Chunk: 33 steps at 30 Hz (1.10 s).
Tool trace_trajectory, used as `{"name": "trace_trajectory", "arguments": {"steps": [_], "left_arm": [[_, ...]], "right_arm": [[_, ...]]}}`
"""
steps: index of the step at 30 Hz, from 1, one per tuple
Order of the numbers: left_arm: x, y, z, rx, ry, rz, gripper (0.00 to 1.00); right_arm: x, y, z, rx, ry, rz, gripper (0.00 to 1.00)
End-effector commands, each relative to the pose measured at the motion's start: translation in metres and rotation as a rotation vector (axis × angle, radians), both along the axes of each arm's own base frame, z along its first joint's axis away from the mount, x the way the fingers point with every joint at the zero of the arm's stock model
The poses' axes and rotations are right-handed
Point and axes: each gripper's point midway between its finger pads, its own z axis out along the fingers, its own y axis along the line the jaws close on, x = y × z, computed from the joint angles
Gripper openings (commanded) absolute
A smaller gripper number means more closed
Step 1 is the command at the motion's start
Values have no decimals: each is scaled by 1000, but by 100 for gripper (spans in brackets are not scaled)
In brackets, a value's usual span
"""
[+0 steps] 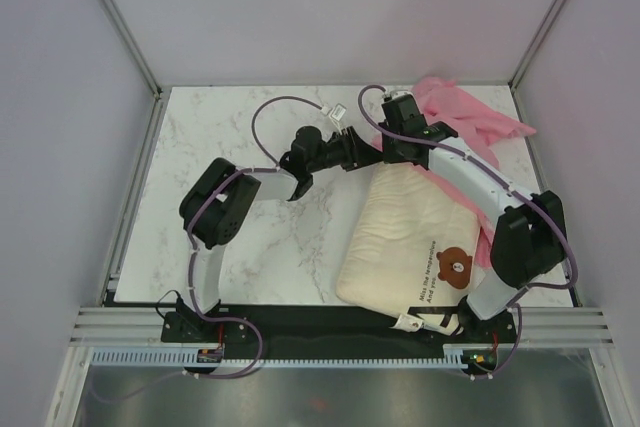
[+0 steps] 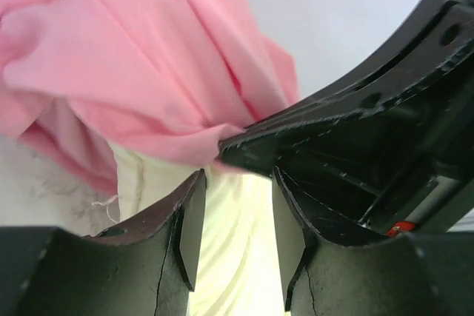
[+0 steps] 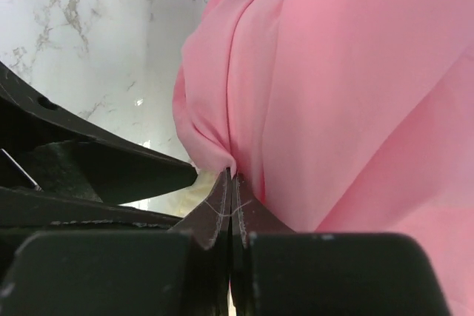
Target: Put the pillow into the pillowcase
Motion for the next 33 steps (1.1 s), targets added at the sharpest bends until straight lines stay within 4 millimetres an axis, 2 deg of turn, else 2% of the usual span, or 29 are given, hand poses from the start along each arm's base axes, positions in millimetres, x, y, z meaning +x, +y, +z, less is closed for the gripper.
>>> {"name": "trace_trajectory", "arguments": {"steps": [1, 3, 4, 5, 7, 8, 10, 12, 14, 16, 19, 22, 23, 24, 25, 27, 28, 30, 32, 33], "left_arm": [[-18, -2, 66, -126, -161, -66, 48], [-21, 1, 75, -162, -159, -75, 48], [-23, 4, 70, -157, -148, -69, 51], [-20, 12, 75, -160, -157, -49, 54], [-14, 28, 61, -108, -133, -1, 58], [-6, 43, 65, -93, -136, 38, 59], [3, 61, 43, -24, -88, 91, 60], [18, 84, 33, 23, -87, 156, 61], [29, 99, 21, 62, -61, 207, 63], [35, 105, 9, 100, -58, 221, 66], [56, 98, 4, 117, -70, 220, 67], [78, 87, -13, 122, -62, 217, 67], [63, 79, -26, 141, -24, 110, 68], [70, 73, -18, 117, -24, 102, 68], [73, 70, -31, 120, -5, 92, 68], [78, 58, -27, 96, -8, 62, 68], [79, 54, -36, 98, 12, 53, 68], [84, 46, -37, 93, 21, 46, 68], [87, 41, -52, 122, 51, 63, 68], [91, 38, -52, 126, 49, 65, 69]], "right_arm": [[-16, 12, 26, 91, -19, 49, 0], [-18, 16, 38, 111, -43, 56, 3], [-19, 16, 39, 108, -48, 56, 6], [-20, 12, 43, 101, -60, 47, 6], [-21, 8, 43, 88, -66, 38, 4], [-22, 6, 41, 82, -63, 38, 3], [-23, 5, 42, 77, -65, 36, 0], [-24, 4, 42, 80, -68, 35, 0], [-24, 6, 46, 91, -73, 38, 0], [-24, 9, 47, 100, -71, 46, 0], [-23, 11, 48, 110, -72, 52, 0], [-23, 11, 47, 110, -68, 54, 0], [-23, 12, 47, 111, -70, 55, 0], [-23, 11, 47, 107, -68, 54, 0], [-23, 11, 47, 109, -71, 52, 0], [-22, 10, 48, 105, -72, 50, 0], [-22, 11, 49, 105, -75, 52, 0], [-20, 11, 50, 107, -78, 49, 0], [-18, 14, 51, 114, -77, 54, 0], [-18, 15, 51, 115, -76, 57, 0]]}}
